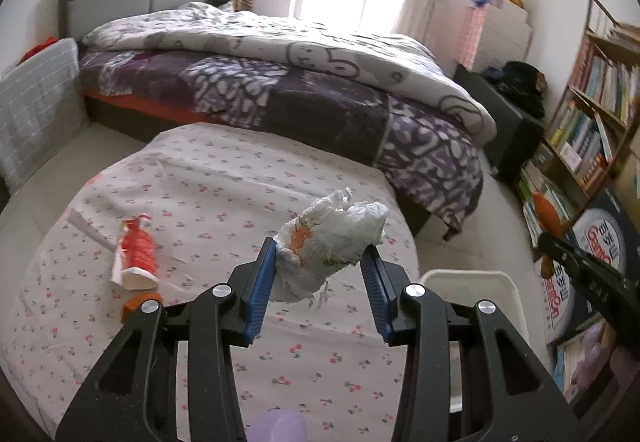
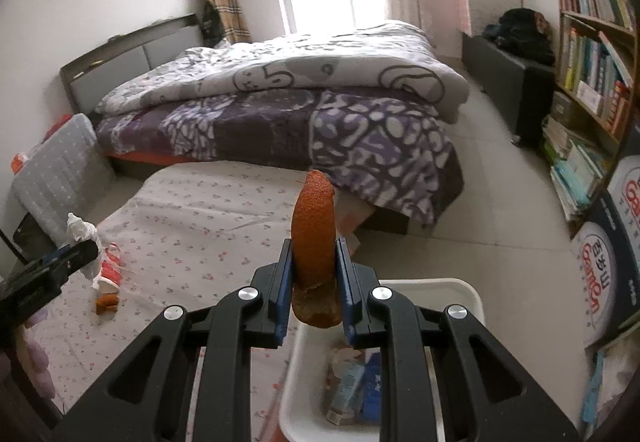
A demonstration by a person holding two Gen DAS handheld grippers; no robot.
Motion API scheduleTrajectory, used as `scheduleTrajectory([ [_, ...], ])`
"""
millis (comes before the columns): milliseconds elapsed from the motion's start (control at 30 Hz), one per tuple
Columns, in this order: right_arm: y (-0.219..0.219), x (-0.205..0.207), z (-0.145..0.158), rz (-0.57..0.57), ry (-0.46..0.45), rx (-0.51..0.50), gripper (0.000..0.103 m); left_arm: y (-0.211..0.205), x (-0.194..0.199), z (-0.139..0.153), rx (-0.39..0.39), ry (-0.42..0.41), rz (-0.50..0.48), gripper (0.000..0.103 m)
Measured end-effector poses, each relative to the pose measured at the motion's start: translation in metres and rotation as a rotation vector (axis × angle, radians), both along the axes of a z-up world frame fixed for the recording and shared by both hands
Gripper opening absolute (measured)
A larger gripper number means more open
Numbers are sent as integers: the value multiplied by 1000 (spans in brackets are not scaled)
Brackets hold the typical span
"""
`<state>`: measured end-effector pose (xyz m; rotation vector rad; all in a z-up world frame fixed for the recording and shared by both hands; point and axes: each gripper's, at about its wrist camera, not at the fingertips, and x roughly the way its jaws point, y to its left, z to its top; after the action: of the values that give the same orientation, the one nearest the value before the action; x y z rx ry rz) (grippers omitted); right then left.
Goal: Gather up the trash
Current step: 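Open both tools above the bin to drop the bag and the orange snack, then move both open tools from the bin back over the cherry-print sheet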
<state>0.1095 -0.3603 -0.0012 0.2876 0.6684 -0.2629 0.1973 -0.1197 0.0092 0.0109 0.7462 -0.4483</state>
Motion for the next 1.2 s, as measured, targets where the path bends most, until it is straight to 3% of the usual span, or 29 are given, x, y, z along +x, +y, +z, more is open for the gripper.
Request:
scheduleTrajectory([
  [400,-38,-17,-11,-108,60,34,23,-63,-26,-16,39,8,-148,41],
  [467,-45,-22,-9,-135,49,35,39,-73,-30,-18,37,16,-174,41],
  [500,-47,-25,-8,-151,38,33,51,-77,-32,-19,37,20,-185,41],
  [600,-53,-34,-2,-193,6,9,59,-92,-40,-23,44,24,-221,41],
  [667,-58,-40,2,-235,-11,-13,71,-103,-46,-26,53,27,-246,41],
  [867,-77,-56,8,-351,-45,-35,84,-126,-57,-36,58,67,-320,44],
  [900,-80,-58,8,-362,-49,-28,85,-129,-58,-38,57,77,-332,46],
  [1033,-87,-60,7,-395,-44,-11,88,-142,-64,-46,58,116,-375,70],
  [1200,-85,-55,5,-402,-35,10,89,-139,-63,-49,111,80,-328,76],
])
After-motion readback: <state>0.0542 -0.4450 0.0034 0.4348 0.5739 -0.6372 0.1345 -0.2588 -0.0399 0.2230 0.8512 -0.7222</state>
